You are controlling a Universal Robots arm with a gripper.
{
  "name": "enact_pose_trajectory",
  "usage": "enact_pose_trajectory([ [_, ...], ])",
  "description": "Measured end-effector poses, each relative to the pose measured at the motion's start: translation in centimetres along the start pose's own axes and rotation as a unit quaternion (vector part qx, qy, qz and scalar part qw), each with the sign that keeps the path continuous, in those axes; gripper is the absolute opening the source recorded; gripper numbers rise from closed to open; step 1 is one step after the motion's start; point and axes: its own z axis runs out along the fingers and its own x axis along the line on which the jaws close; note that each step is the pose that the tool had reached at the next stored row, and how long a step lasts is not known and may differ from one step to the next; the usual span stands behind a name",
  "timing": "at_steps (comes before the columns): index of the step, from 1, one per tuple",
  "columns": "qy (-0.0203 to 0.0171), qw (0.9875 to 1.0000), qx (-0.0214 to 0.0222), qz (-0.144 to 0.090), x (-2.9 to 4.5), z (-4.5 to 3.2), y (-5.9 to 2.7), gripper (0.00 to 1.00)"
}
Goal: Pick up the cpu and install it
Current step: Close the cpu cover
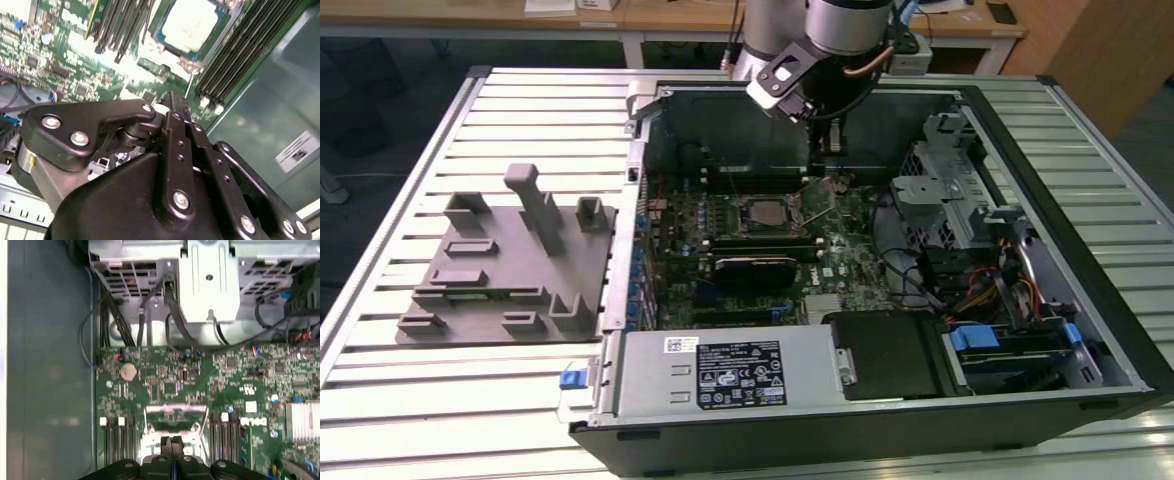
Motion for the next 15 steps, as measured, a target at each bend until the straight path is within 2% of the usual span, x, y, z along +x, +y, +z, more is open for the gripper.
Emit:
enact_pose_trajectory([
  [3,-0.0001,1.0,0.0,0.0,0.1,0.07,0.84,0.11],
  [15,-0.0005,1.0,0.0,0.0,0.27,0.86,3.28,0.11],
])
